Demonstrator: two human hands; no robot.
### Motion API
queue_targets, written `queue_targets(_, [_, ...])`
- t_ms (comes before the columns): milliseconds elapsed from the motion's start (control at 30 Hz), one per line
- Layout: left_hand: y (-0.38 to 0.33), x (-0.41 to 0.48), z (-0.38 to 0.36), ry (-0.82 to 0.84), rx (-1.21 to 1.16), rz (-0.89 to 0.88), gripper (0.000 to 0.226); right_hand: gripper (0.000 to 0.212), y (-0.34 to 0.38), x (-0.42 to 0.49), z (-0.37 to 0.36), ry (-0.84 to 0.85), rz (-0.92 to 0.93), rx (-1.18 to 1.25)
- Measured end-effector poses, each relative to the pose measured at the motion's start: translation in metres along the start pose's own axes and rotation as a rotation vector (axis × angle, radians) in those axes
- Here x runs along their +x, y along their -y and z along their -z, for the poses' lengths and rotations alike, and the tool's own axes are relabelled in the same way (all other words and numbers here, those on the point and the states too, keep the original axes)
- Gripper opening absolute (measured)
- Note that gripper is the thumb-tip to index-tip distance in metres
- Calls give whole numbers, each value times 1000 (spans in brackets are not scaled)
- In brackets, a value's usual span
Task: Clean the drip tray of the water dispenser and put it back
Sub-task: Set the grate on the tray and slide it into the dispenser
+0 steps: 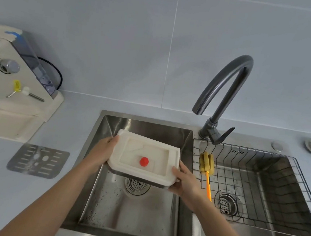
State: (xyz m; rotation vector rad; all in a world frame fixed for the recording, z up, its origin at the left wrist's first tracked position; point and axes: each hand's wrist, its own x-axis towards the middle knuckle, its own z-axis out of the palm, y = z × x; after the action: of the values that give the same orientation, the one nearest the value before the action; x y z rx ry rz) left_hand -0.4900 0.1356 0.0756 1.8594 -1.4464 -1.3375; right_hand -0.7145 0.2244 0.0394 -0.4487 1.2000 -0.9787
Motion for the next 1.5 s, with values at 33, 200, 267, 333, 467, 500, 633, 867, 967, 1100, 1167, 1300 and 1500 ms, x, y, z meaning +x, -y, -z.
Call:
queue_targets(33, [2, -2, 4, 11, -19, 6, 41, 38, -4, -1, -2, 4, -16, 19])
queue_targets(200, [2, -15, 14, -44, -94, 20, 35, 29, -20, -3, -13, 0, -127, 118])
queue_targets(267, [2, -16, 16, -75, -102, -2, 27, 34, -28, -1, -18, -54, -177, 196])
queue_targets(333, [2, -15, 20, -102, -84, -27, 28, 35, -37, 3, -22, -84, -216, 250])
queue_targets(467, [1, -5, 25, -116, -63, -5, 35, 29, -55, 11, -33, -105, -277, 310])
queue_targets(500, [0, -1, 26, -107, -58, 12, 35, 28, -57, 11, -36, -110, -295, 316])
queue_targets(633, [-2, 10, 23, -66, 33, 92, 31, 29, -62, 11, -39, -114, -392, 358])
queue_targets(867, [12, 27, 4, 40, 222, 305, 36, 28, -67, 10, -27, -257, -515, 249])
queue_targets(967, [23, 30, -2, 92, 277, 464, 30, 28, -68, 11, -17, -294, -549, 187])
queue_targets(1100, [20, 35, -6, 95, 240, 504, 29, 25, -61, 19, -11, -296, -528, 98])
queue_targets(1167, [14, 40, -6, 74, 203, 399, 30, 28, -51, 24, -12, -299, -445, 61])
queue_targets(1300, [20, 41, -10, 50, 168, 315, 33, 29, -45, 27, -6, -296, -410, -23])
queue_targets(1500, [70, 19, -21, 183, 99, 563, 39, 32, -58, 20, 5, -293, -510, -170])
